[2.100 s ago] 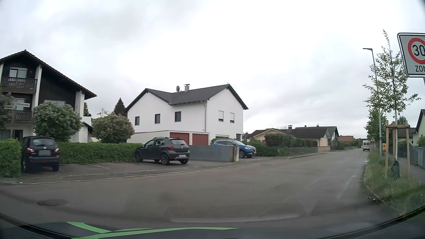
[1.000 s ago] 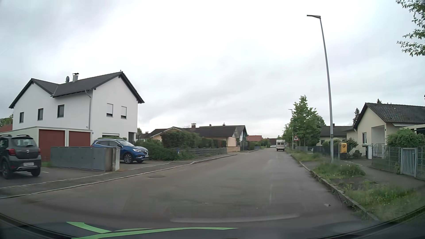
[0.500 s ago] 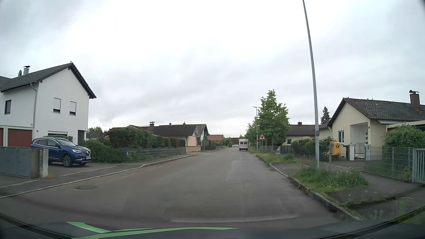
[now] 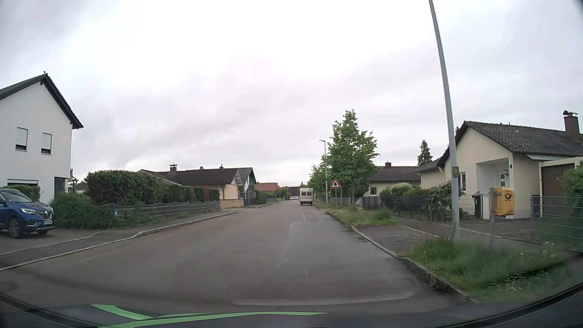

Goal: Follow the waypoints while adhering to traffic rules and regulations

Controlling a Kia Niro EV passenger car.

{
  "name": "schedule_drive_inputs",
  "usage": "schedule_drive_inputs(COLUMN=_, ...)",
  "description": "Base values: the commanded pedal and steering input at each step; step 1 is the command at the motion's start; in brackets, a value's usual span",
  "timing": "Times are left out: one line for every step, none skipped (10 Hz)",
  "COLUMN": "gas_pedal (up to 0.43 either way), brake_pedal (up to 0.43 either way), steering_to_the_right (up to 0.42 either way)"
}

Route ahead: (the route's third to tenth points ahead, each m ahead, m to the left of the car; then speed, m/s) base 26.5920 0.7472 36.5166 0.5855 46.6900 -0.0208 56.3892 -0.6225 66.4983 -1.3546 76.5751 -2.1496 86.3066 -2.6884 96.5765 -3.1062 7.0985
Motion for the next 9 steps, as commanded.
schedule_drive_inputs(gas_pedal=0.189, brake_pedal=0.000, steering_to_the_right=0.030)
schedule_drive_inputs(gas_pedal=0.177, brake_pedal=0.000, steering_to_the_right=0.024)
schedule_drive_inputs(gas_pedal=0.177, brake_pedal=0.000, steering_to_the_right=0.018)
schedule_drive_inputs(gas_pedal=0.157, brake_pedal=0.000, steering_to_the_right=0.016)
schedule_drive_inputs(gas_pedal=0.138, brake_pedal=0.000, steering_to_the_right=0.016)
schedule_drive_inputs(gas_pedal=0.110, brake_pedal=0.000, steering_to_the_right=0.016)
schedule_drive_inputs(gas_pedal=0.098, brake_pedal=0.000, steering_to_the_right=0.015)
schedule_drive_inputs(gas_pedal=0.087, brake_pedal=0.000, steering_to_the_right=0.014)
schedule_drive_inputs(gas_pedal=0.087, brake_pedal=0.000, steering_to_the_right=0.013)
